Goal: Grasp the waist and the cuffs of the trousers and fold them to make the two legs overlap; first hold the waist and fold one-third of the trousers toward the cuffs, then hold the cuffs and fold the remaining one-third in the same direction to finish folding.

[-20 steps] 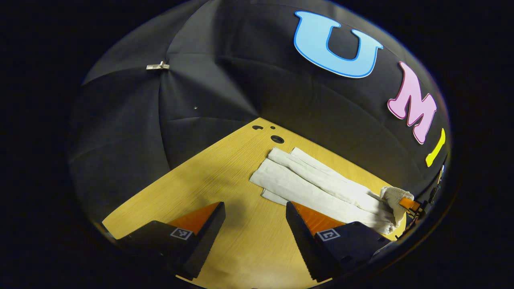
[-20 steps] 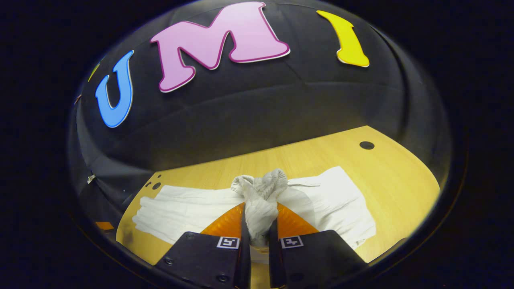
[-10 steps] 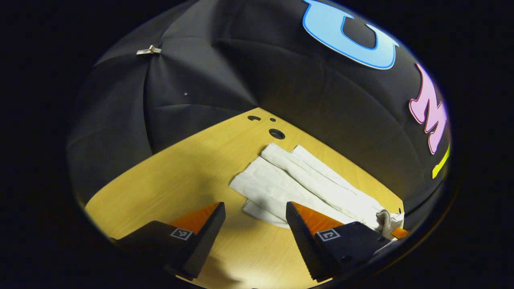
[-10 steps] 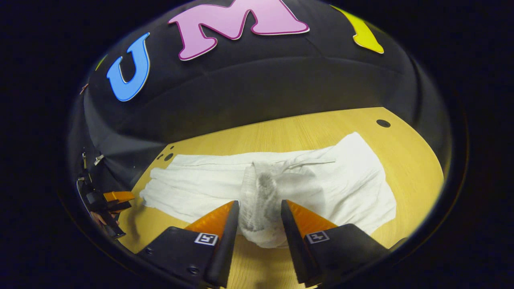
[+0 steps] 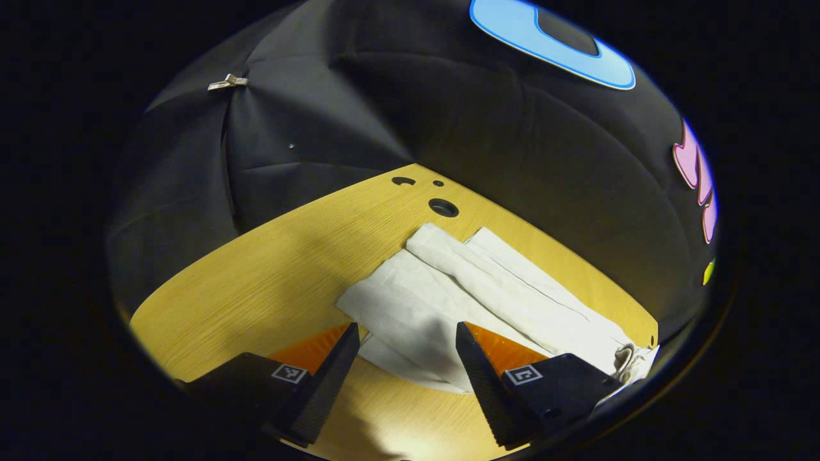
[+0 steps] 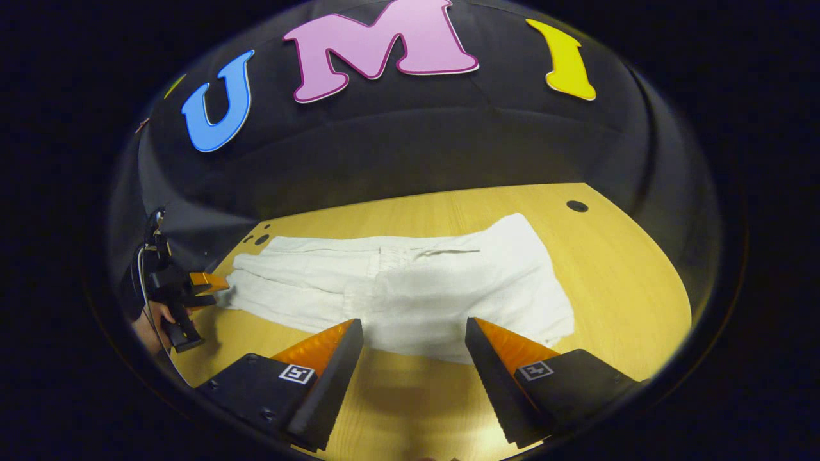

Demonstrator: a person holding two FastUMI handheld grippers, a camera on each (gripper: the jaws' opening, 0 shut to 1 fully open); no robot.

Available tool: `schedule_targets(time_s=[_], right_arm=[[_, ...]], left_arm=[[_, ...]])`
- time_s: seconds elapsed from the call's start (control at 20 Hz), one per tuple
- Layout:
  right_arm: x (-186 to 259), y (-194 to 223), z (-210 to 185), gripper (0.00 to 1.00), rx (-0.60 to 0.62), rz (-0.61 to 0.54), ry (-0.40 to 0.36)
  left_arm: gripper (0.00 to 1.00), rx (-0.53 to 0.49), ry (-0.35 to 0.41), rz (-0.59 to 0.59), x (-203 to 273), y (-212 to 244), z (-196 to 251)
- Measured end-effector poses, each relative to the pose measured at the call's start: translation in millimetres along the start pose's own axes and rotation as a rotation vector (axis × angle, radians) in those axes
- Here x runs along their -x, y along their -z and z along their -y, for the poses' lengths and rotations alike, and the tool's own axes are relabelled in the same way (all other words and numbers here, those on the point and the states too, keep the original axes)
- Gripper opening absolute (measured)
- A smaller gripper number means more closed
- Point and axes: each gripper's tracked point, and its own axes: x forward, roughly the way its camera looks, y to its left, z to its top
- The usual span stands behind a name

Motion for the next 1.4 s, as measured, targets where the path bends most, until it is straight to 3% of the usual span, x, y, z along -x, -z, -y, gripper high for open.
schedule_targets(time_s=[0.15, 0.3, 0.35, 0.4, 0.45, 0.5, 0.6, 0.75, 0.85, 0.95, 1.0, 1.1, 1.15, 1.25, 1.4], right_arm=[[30, 8, 26, 0.99, 0.008, 0.014, 0.065], [56, 22, 43, 0.99, -0.019, -0.011, 0.096], [64, 25, 48, 0.98, -0.034, -0.021, 0.107], [71, 27, 51, 0.98, -0.049, -0.024, 0.118], [79, 28, 53, 0.99, -0.062, -0.028, 0.125], [85, 28, 54, 0.99, -0.068, -0.032, 0.129], [100, 25, 54, 0.99, -0.066, -0.029, 0.122], [118, 25, 62, 0.99, -0.049, -0.029, 0.128], [130, 27, 69, 0.99, -0.042, -0.031, 0.142], [139, 27, 74, 0.99, -0.044, -0.029, 0.152], [143, 26, 76, 0.99, -0.046, -0.026, 0.156], [152, 26, 81, 0.99, -0.047, -0.023, 0.167], [156, 25, 83, 0.99, -0.048, -0.018, 0.171], [162, 22, 89, 0.99, -0.05, -0.005, 0.185], [172, 23, 99, 0.99, -0.054, 0.011, 0.203]], left_arm=[[0.99, -0.075, -0.031, -0.023, -9, 7, 3], [0.99, -0.333, -0.073, -0.034, -14, 11, 11], [0.99, -0.346, -0.04, -0.037, -18, 12, 21], [0.87, -0.336, -0.041, -0.022, -21, 16, 28], [0.89, -0.315, -0.055, -0.024, -23, 16, 28], [0.82, -0.289, -0.067, -0.009, -20, 16, 29], [0.81, -0.3, -0.065, -0.021, -20, 18, 29], [0.65, -0.324, -0.02, -0.051, -21, 23, 38], [0.4, -0.305, 0.004, -0.065, -19, 25, 39], [0.33, -0.289, 0.034, -0.083, -16, 27, 40], [0.18, -0.27, 0.05, -0.088, -16, 28, 41], [0.07, -0.249, 0.064, -0.095, -15, 29, 41], [0.07, -0.233, 0.084, -0.101, -14, 29, 44], [0.06, -0.09, 0.215, -0.157, -6, 40, 71], [0.06, 0.088, 0.251, -0.133, 2, 32, 82]])
